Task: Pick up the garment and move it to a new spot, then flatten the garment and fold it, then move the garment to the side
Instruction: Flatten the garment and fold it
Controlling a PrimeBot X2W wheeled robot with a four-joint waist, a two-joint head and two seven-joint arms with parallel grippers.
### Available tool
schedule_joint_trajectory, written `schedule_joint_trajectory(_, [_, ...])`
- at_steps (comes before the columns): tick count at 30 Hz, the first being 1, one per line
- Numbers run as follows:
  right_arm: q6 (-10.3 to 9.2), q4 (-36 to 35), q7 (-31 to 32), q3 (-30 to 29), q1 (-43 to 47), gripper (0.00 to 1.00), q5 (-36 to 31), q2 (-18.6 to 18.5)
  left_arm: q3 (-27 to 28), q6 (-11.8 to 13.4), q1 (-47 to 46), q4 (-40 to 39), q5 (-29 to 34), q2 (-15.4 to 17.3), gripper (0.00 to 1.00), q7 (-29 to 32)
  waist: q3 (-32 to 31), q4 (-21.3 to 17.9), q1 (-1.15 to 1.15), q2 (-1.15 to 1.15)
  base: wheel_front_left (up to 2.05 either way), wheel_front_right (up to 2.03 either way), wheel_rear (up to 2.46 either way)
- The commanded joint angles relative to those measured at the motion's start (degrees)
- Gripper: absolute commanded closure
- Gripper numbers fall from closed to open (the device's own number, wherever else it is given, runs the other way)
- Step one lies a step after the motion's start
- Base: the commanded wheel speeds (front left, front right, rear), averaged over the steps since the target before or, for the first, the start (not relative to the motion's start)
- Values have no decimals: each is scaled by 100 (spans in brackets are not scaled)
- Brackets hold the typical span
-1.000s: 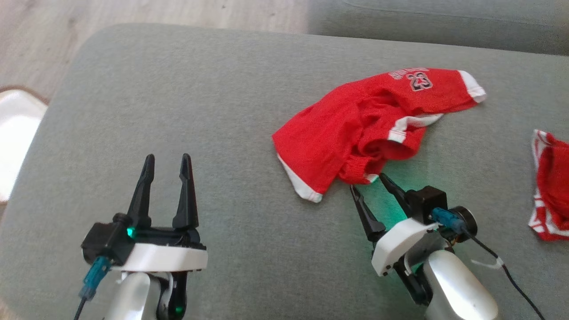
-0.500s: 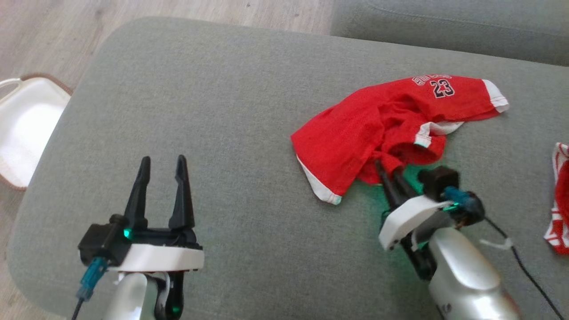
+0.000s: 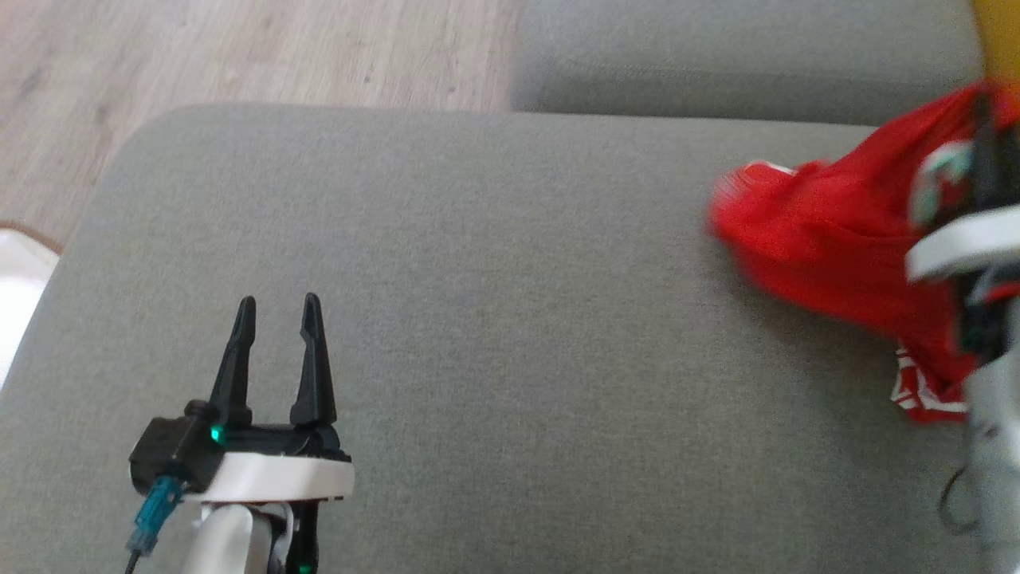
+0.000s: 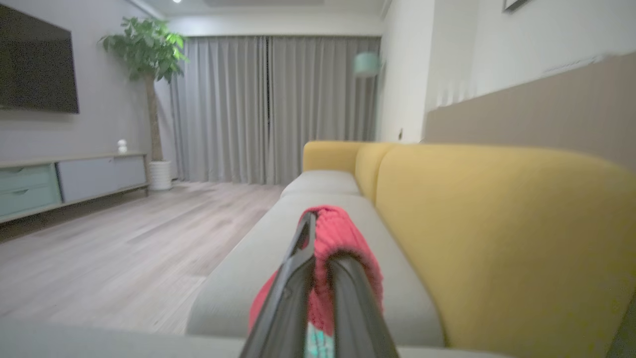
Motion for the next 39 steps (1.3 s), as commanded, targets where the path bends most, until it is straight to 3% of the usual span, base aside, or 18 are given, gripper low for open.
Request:
schedule_joint_trajectory(1, [39, -373, 72, 31, -435, 100, -101, -110, 203, -20, -131, -193, 28, 10, 0, -29, -139, -101, 0, 0, 0, 0, 0])
schedule_joint_trajectory(5, [39, -993, 458, 34, -871, 100, -380, -319, 150, -28, -90, -184, -1, 3, 0, -29, -238, -82, 0, 0, 0, 0, 0])
schedule_joint_trajectory(10, [39, -1355, 972, 1007, -1160, 100, -382, -273, 81, -13, -54, -208, -112, -1, 0, -29, -231, 70, 0, 0, 0, 0, 0])
schedule_joint_trajectory(16, [39, -849, 1180, 2688, -980, 100, -25, 158, -108, 29, -140, -208, -227, -3, 0, -29, -61, 418, 0, 0, 0, 0, 0])
schedule_joint_trajectory(21, [39, 252, 946, 4344, -843, 100, 448, 719, -267, 35, -266, -130, -299, -3, 0, -29, 103, 742, 0, 0, 0, 0, 0])
schedule_joint_trajectory(22, [39, 461, 840, 4713, -844, 7, 605, 766, -330, 33, -292, -107, -320, -3, 0, -29, 118, 820, 0, 0, 0, 0, 0])
schedule_joint_trajectory(23, [39, 657, 765, 5037, -842, 0, 824, 792, -395, 35, -316, -88, -339, -3, 0, -29, 125, 887, 0, 0, 0, 0, 0])
schedule_joint_trajectory(26, [39, 825, 488, 5818, -946, 0, 1454, 807, -587, 61, -370, -39, -401, -3, 0, -29, 159, 1066, 0, 0, 0, 0, 0])
schedule_joint_trajectory(30, [39, 944, 212, 6214, -1148, 0, 1995, 809, -638, 128, -395, -58, -427, -3, 0, -29, 223, 1049, 0, 0, 0, 0, 0])
schedule_joint_trajectory(39, [39, 1438, -311, 5295, -1338, 0, 2129, 805, -317, 153, -321, -189, -363, -4, 0, -29, 160, 393, 0, 0, 0, 0, 0])
